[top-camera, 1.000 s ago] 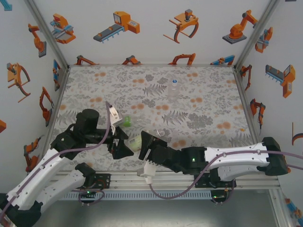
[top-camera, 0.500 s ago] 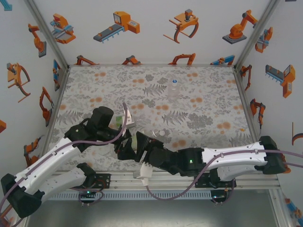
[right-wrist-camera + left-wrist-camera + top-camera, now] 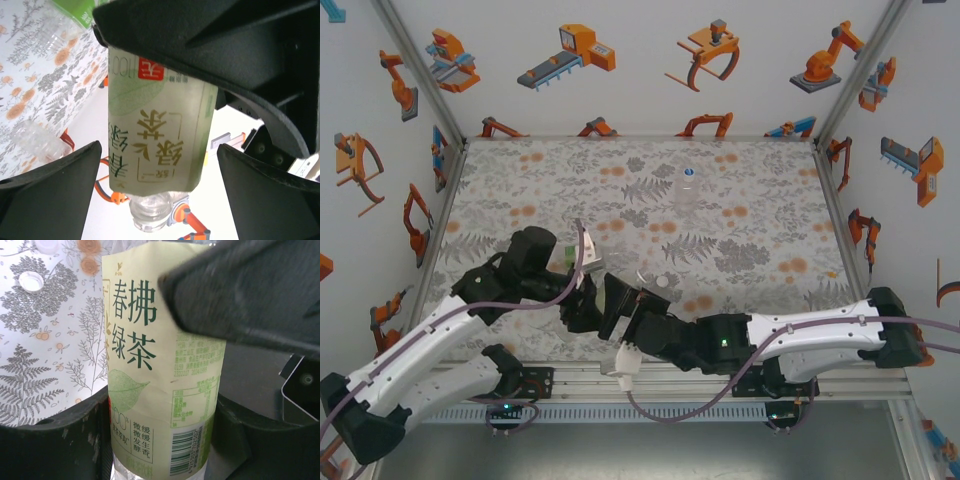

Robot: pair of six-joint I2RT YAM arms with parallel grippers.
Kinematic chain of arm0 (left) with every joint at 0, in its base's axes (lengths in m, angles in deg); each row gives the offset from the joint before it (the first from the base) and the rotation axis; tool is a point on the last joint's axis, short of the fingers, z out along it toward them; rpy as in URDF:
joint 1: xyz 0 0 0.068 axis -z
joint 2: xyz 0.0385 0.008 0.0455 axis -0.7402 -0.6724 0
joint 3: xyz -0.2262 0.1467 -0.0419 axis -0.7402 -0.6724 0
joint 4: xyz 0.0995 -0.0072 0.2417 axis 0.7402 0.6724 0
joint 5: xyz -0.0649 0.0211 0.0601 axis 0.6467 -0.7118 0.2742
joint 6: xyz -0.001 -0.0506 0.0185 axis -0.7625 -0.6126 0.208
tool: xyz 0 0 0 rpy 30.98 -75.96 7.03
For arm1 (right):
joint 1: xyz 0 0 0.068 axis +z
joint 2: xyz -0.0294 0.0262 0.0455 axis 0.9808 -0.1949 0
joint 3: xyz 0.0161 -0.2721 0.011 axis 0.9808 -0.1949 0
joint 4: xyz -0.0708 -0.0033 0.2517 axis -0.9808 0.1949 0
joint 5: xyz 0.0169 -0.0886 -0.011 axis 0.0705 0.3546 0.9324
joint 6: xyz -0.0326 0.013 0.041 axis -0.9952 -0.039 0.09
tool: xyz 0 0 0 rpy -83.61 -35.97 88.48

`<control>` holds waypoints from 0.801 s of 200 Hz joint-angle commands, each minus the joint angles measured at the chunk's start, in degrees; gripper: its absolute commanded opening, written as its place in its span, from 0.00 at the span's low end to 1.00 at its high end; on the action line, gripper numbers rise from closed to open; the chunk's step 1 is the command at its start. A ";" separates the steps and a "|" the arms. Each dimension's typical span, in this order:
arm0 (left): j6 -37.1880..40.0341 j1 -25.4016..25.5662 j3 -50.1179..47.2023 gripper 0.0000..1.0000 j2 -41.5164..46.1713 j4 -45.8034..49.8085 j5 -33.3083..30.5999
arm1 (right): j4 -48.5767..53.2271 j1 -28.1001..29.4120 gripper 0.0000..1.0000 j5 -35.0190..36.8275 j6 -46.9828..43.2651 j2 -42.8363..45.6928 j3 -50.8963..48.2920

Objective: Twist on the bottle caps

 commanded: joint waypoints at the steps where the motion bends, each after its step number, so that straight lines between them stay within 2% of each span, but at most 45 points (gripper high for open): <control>1: -1.36 0.20 -1.46 0.47 2.31 -1.69 -3.19 | -1.85 0.11 0.87 2.85 1.41 3.51 0.18; 38: -3.14 0.09 -3.31 0.47 5.99 -4.13 -11.17 | -2.03 -1.92 0.87 0.94 13.72 8.39 -0.79; 55: -4.71 0.08 -4.43 0.46 7.81 -5.79 -17.49 | -1.90 -4.91 0.87 -0.05 22.95 10.45 -1.26; 70: -5.89 -0.02 -6.01 0.43 9.77 -7.45 -22.05 | 0.72 -8.42 0.88 -1.83 34.86 11.78 -0.63; 91: -7.71 -0.12 -8.39 0.33 12.61 -9.81 -26.92 | 7.13 -15.77 0.88 -8.13 54.87 12.58 1.11; 122: -10.12 -0.63 -11.11 0.17 16.95 -12.25 -31.22 | 10.41 -27.05 0.88 -17.23 80.88 12.01 -1.26; 138: -10.68 -1.00 -12.00 0.00 18.79 -12.57 -32.85 | 10.63 -31.43 0.88 -19.41 91.17 10.99 -3.45; 160: -11.21 -1.24 -12.61 0.00 20.64 -12.26 -34.29 | 10.82 -37.65 0.86 -22.90 105.48 8.74 -6.04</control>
